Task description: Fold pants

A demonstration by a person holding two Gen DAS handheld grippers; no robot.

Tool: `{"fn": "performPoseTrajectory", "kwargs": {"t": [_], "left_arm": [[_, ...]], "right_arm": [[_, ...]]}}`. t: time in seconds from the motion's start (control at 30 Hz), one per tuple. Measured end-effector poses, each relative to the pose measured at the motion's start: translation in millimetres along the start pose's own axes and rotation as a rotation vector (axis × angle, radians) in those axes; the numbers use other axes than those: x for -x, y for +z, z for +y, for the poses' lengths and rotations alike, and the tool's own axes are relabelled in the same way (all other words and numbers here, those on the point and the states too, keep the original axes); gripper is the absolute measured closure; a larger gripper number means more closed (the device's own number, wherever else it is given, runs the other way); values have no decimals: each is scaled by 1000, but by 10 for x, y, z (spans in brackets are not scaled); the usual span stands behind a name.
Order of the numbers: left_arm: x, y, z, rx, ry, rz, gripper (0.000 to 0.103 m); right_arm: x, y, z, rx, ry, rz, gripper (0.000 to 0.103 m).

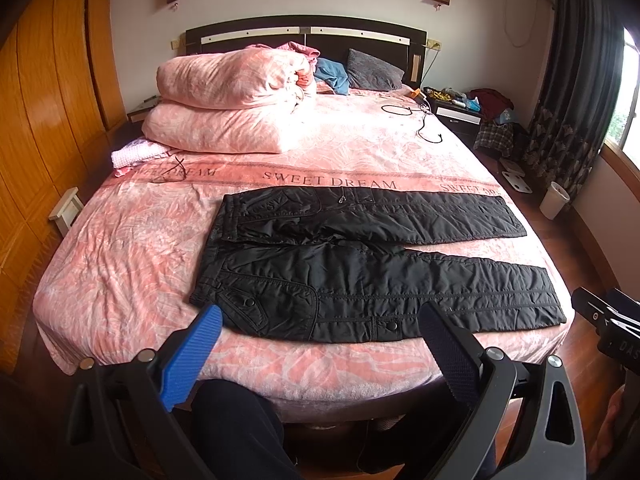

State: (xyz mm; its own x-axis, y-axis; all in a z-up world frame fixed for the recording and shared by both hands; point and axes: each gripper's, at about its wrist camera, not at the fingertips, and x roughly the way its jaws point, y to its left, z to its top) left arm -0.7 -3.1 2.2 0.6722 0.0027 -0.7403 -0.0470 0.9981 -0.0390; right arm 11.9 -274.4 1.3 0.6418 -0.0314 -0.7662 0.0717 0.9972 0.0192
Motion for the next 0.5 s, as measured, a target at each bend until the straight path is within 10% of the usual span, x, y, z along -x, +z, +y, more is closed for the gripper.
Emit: {"fn": "performPoseTrajectory", "kwargs": {"t": [0.5], "left_arm": [[0,5,4,0,-1,0,4]], "right_arm": [[7,-16,-21,0,1,3,3]]}}
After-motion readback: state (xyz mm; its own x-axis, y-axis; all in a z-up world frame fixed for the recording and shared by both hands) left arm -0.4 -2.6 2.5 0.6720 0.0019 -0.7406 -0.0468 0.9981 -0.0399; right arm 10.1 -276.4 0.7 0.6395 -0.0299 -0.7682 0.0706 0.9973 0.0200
